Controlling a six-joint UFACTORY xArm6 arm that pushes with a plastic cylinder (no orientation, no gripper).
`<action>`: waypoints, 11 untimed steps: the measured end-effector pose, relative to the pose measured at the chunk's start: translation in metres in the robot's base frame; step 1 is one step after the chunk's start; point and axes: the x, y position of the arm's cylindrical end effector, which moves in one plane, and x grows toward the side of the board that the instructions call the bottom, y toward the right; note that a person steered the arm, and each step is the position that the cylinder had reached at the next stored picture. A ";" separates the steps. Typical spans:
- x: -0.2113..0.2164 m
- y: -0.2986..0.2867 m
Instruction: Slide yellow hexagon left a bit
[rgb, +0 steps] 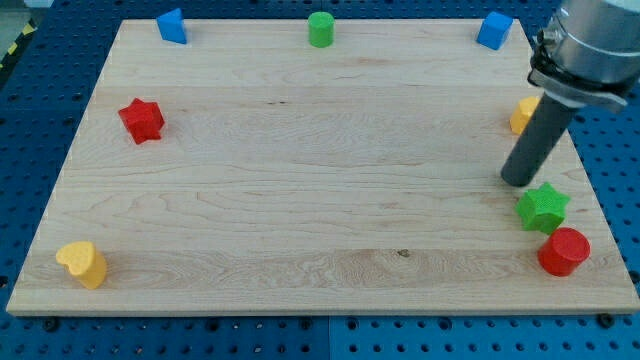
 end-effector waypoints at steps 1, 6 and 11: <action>-0.017 0.011; -0.064 0.091; -0.073 0.053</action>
